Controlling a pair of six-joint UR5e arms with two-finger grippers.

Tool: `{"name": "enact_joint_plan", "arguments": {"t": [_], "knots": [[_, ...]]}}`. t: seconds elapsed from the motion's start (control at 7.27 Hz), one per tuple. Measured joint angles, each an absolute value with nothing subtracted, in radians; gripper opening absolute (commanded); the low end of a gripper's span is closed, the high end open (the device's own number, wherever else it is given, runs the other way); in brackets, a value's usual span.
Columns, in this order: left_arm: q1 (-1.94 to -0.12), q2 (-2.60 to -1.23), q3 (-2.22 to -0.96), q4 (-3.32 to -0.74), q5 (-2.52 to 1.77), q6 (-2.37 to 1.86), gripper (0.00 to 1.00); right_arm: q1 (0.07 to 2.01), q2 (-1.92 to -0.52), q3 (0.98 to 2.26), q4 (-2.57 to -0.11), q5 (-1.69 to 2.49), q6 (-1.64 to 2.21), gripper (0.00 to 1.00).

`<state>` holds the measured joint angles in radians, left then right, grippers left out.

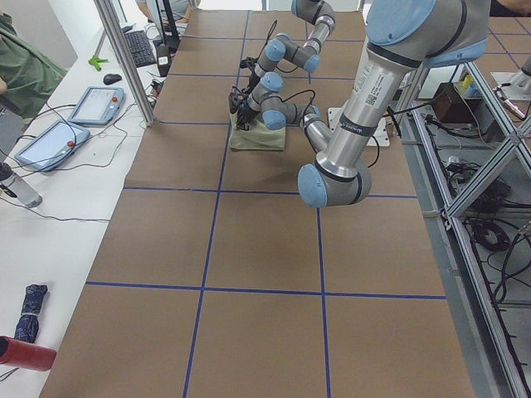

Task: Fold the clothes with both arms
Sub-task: 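Lift the near edge with both grippers and fold it away from the robot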

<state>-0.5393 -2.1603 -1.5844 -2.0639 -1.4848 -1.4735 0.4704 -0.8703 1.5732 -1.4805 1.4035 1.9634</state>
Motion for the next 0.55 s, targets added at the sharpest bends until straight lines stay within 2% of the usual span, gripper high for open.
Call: {"name": "enact_joint_plan", "arguments": {"t": [0.14,0.55], "knots": [[-0.54,-2.161,-1.563,-2.094,-1.485,-1.468,0.99,0.471,-0.87,1.568,-1.481,1.403,1.945,1.0],[-0.562,-2.149,-1.57,-2.146,-1.536,-1.342,1.0,0.484,-0.845,1.572,-1.488,1.405,1.838,1.0]]}}
